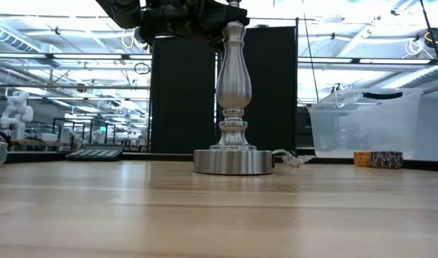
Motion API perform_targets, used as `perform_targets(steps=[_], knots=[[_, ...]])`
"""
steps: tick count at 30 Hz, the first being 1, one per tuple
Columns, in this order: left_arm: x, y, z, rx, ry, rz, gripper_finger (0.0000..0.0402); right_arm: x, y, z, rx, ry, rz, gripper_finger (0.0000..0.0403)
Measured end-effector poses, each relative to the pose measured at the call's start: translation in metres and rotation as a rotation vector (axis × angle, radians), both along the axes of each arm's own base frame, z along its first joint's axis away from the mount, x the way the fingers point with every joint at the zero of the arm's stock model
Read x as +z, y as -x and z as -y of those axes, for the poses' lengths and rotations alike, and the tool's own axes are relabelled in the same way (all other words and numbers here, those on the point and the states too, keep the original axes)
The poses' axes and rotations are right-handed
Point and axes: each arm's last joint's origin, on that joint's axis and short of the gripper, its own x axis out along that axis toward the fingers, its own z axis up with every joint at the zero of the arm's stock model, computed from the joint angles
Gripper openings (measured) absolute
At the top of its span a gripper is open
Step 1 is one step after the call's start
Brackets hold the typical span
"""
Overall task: Screw lightbulb
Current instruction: Remove the white lightbulb from the desk lamp
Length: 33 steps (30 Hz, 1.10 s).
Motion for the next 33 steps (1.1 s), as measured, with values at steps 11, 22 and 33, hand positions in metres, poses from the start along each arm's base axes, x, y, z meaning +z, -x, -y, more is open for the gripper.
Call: perform_targets(steps=[11, 22, 33], knots=[[-0.001, -0.001, -0.002, 0.075, -0.014, -0.01, 0.0072, 0.004, -0.004, -0.044, -0.248, -0.047, 0.039, 0.0291], [0.0, -0.001, -0.001, 0.105, -0.018, -0.009, 0.0072, -0.01, -0.022, -0.08, -0.484, -0.108, -0.027, 0.0297], [0.0, -0.002, -0.002, 0.126, -0.024, -0.009, 0.0072, -0.022, -0.035, -0.099, -0.694, -0.16, -0.038, 0.0297]])
